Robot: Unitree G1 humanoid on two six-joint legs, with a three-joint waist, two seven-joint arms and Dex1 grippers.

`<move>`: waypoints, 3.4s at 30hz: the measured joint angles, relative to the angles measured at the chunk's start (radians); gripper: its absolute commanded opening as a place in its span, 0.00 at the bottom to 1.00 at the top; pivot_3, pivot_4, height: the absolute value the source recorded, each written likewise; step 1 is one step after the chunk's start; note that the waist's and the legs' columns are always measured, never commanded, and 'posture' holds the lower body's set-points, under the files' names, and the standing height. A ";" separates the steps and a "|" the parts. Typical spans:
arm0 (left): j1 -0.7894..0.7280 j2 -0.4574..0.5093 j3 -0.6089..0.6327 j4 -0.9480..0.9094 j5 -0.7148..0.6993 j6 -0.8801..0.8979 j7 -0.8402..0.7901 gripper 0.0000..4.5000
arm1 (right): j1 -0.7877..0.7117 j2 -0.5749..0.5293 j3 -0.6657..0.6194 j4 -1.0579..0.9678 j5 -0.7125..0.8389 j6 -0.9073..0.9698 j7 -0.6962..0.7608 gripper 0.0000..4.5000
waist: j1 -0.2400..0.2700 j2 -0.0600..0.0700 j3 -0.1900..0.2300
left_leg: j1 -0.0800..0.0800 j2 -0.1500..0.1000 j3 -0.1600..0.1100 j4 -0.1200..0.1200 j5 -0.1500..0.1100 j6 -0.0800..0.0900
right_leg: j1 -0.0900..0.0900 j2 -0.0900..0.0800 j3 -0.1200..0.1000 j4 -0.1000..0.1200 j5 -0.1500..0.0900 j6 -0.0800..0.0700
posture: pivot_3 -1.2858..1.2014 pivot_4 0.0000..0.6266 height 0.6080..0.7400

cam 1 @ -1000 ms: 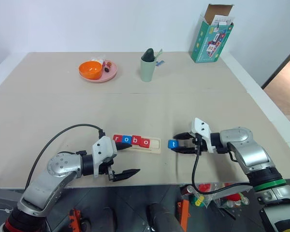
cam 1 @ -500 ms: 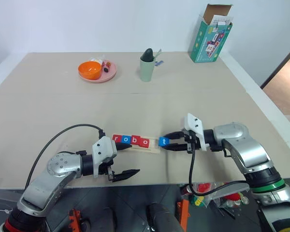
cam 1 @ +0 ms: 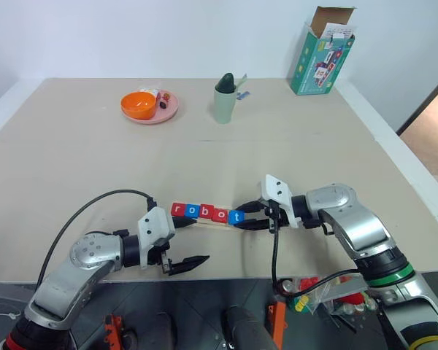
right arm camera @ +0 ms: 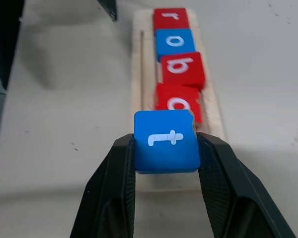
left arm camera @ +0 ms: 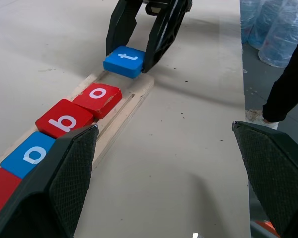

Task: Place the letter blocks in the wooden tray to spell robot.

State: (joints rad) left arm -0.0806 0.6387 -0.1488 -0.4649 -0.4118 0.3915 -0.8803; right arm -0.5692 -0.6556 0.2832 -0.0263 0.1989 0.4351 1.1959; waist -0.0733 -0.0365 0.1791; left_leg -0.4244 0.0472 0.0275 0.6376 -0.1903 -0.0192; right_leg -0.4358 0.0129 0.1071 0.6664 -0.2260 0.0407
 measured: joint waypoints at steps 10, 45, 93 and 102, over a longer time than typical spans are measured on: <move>0.003 0.001 0.000 -0.007 0.000 0.001 0.005 1.00 | -0.016 0.008 0.019 0.056 -0.023 -0.024 0.001 0.27 | 0.000 0.000 0.000 | 0.000 0.000 0.000 0.000 0.000 0.000 | 0.000 0.000 0.000 0.000 0.000 0.000 | 0.52 0.24 1.00; 0.012 0.005 -0.001 -0.024 0.001 0.011 0.022 1.00 | -0.039 0.070 0.026 0.130 -0.076 -0.073 -0.002 0.56 | -0.001 0.000 0.000 | 0.000 0.000 0.000 0.000 0.000 0.000 | 0.001 0.000 0.000 0.000 0.000 0.000 | 0.52 0.24 1.00; 0.030 -0.041 0.036 -0.021 -0.040 0.004 0.043 1.00 | 0.195 0.044 -0.105 -0.292 0.178 0.243 -0.260 0.01 | -0.001 0.000 0.000 | 0.000 0.000 0.000 0.001 0.001 0.000 | 0.001 0.000 0.000 0.000 0.001 0.000 | 0.52 0.24 1.00; 0.031 -0.042 0.036 -0.022 -0.040 0.007 0.049 1.00 | 0.165 0.049 -0.070 -0.239 0.148 0.238 -0.268 0.01 | -0.001 0.000 0.000 | 0.000 0.000 0.000 0.001 0.001 0.000 | 0.000 0.000 0.000 0.000 0.001 0.000 | 0.52 0.24 1.00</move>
State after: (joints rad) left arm -0.0500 0.5968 -0.1130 -0.4864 -0.4513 0.3985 -0.8310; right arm -0.4038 -0.6062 0.2129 -0.2653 0.3469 0.6735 0.9282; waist -0.0744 -0.0368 0.1789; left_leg -0.4241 0.0472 0.0273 0.6382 -0.1897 -0.0191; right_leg -0.4353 0.0129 0.1073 0.6666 -0.2253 0.0406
